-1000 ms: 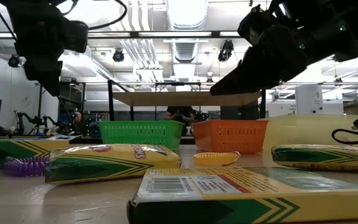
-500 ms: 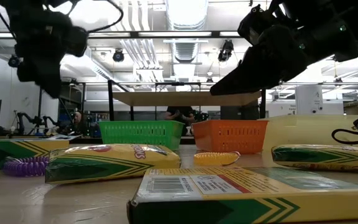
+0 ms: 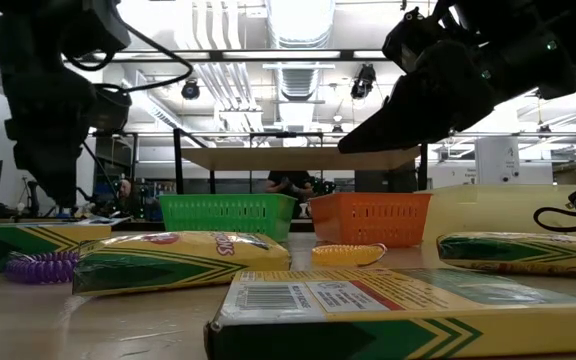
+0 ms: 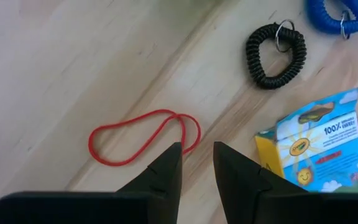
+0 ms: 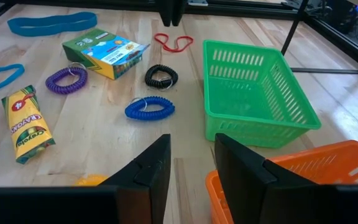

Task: Pick & Place Office Desk Supplies
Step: Put the red rubber band into the yellow bin

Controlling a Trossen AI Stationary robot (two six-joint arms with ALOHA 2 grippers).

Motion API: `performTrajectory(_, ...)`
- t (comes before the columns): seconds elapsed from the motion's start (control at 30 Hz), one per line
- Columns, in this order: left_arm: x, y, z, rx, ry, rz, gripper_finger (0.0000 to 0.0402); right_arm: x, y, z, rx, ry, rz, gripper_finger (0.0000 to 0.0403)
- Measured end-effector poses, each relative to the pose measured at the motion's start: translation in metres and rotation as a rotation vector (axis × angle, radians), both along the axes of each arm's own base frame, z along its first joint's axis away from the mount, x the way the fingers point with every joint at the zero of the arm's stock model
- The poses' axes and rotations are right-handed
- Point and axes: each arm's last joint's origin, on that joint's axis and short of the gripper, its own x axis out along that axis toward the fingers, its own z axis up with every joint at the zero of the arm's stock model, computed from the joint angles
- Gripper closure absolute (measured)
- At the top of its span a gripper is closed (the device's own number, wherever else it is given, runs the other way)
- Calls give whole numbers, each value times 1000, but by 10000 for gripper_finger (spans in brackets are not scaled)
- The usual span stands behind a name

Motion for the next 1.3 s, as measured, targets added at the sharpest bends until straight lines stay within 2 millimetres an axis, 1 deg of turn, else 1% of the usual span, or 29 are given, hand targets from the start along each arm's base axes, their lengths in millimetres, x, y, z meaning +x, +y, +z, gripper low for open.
performTrajectory(0.3, -2, 0, -11, -12, -16, 25, 303, 0, 0, 0, 0, 0, 0, 278)
performTrajectory(0.7, -1, 0, -11, -20, -39, 36, 299, 0, 0, 0, 0, -1, 0, 270)
performTrajectory(0.83, 1, 0, -10, -23, -60, 59, 267, 0, 0, 0, 0, -1, 0, 275)
performTrajectory(1.1, 3, 0, -10, -26, -83, 59, 175, 0, 0, 0, 0, -1, 0, 282)
performTrajectory(1.2, 3, 0, -10, -26, -82, 59, 155, 0, 0, 0, 0, -1, 0, 279)
performTrajectory(1.3, 3, 0, -10, -26, -82, 59, 147, 0, 0, 0, 0, 0, 0, 274)
